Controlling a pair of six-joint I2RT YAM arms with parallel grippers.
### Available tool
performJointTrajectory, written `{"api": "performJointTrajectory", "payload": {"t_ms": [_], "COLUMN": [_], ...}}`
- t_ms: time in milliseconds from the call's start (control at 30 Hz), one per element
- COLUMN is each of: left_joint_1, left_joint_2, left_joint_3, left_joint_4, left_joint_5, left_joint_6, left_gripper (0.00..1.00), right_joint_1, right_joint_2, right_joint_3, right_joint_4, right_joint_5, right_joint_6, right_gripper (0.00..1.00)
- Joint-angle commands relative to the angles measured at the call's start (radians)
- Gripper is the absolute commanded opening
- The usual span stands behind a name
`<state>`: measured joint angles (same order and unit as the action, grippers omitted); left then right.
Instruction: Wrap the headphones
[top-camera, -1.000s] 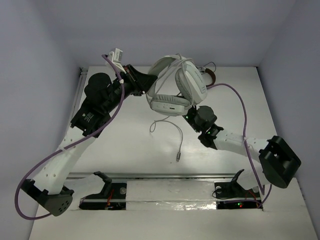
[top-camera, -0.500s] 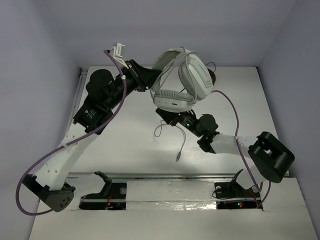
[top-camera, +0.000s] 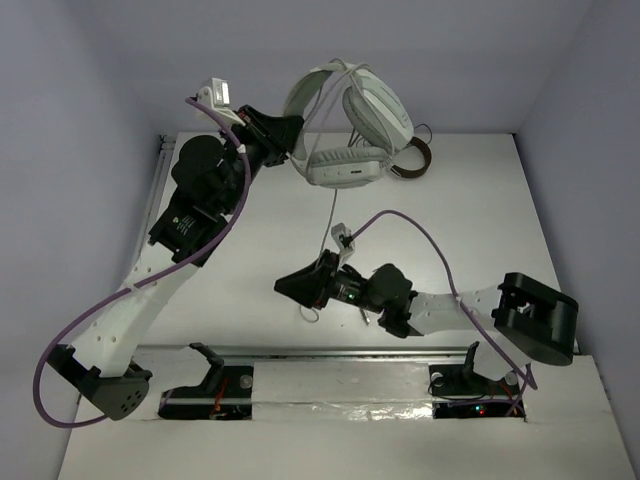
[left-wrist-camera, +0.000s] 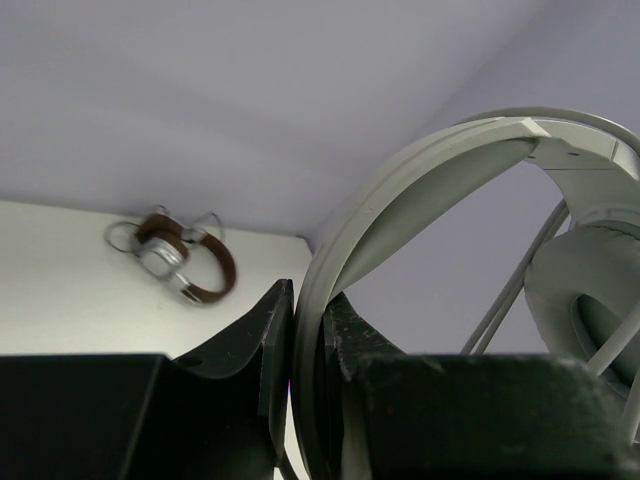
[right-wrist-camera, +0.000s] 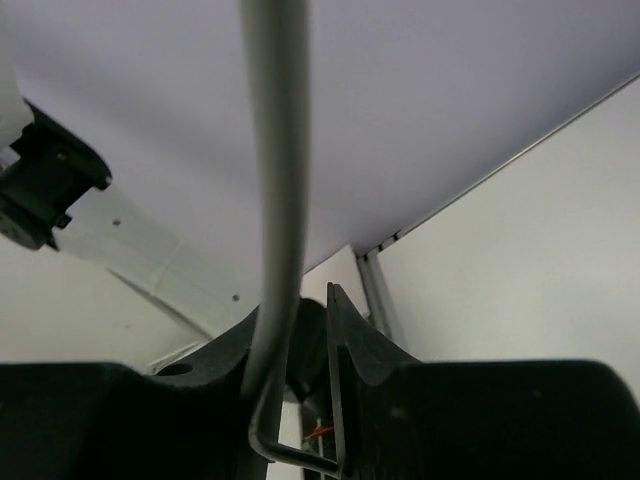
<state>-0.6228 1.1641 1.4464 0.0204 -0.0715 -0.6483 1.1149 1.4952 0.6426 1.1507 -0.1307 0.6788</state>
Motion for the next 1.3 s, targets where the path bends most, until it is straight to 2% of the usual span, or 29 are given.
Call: {"api": "performJointTrajectory", "payload": {"t_ms": [0, 33, 133, 367, 533, 633, 800, 833, 933, 1033, 1067, 1133, 1167, 1267], "left_joint_1": [-0.005, -0.005, -0.005, -0.005, -0.005, -0.005, -0.005, -0.005, -0.005, -0.005, -0.005, -0.014, -0.014, -0.023], "left_joint_2": [-0.037, -0.038, -0.035, -0.047, -0.052, -0.029, -0.012, -0.011, -0.003, -0.020, -0.018, 0.025, 0.034, 0.065], "left_joint_3": [0.068, 0.072, 0.063, -0.044, -0.083, -0.055, -0.053, -0.064, -0.093, -0.148, -0.143, -0.107, -0.109, -0.107], "left_joint_4": [0.151, 0.151, 0.157, 0.184, 0.210, 0.194, 0.156, 0.145, 0.090, 0.076, 0.020, -0.061, -0.095, -0.161], "left_joint_5": [-0.195, -0.226, -0.324, -0.491, -0.634, -0.683, -0.738, -0.743, -0.743, -0.719, -0.688, -0.677, -0.645, -0.634], "left_joint_6": [0.035, 0.070, 0.130, 0.219, 0.340, 0.423, 0.525, 0.551, 0.587, 0.608, 0.596, 0.576, 0.570, 0.553], "left_gripper": [0.00, 0.00, 0.00, 0.00, 0.00, 0.00, 0.00, 0.00, 0.00, 0.00, 0.00, 0.00, 0.00, 0.00], "right_joint_1": [0.037, 0.051, 0.083, 0.241, 0.356, 0.410, 0.456, 0.456, 0.465, 0.465, 0.465, 0.465, 0.465, 0.465], "right_joint_2": [0.014, 0.020, 0.033, 0.060, 0.015, -0.038, -0.182, -0.203, -0.292, -0.354, -0.362, -0.377, -0.383, -0.415], "right_joint_3": [-0.033, -0.067, -0.086, 0.023, 0.037, 0.032, 0.061, 0.075, 0.159, 0.282, 0.319, 0.435, 0.474, 0.598], "right_joint_4": [0.065, 0.145, 0.191, 0.040, -0.089, -0.258, -0.630, -0.773, -0.986, -1.256, -1.387, -1.514, -1.621, -1.750], "right_joint_5": [0.017, 0.000, -0.070, -0.162, -0.109, -0.034, 0.113, 0.135, 0.256, 0.367, 0.428, 0.503, 0.595, 0.706], "right_joint_6": [0.031, 0.051, 0.116, 0.125, 0.130, 0.113, 0.108, 0.104, 0.058, -0.010, -0.028, -0.065, -0.073, -0.116], "right_gripper": [0.27, 0.27, 0.25, 0.26, 0.27, 0.26, 0.00, 0.00, 0.00, 0.00, 0.00, 0.00, 0.00, 0.00]}}
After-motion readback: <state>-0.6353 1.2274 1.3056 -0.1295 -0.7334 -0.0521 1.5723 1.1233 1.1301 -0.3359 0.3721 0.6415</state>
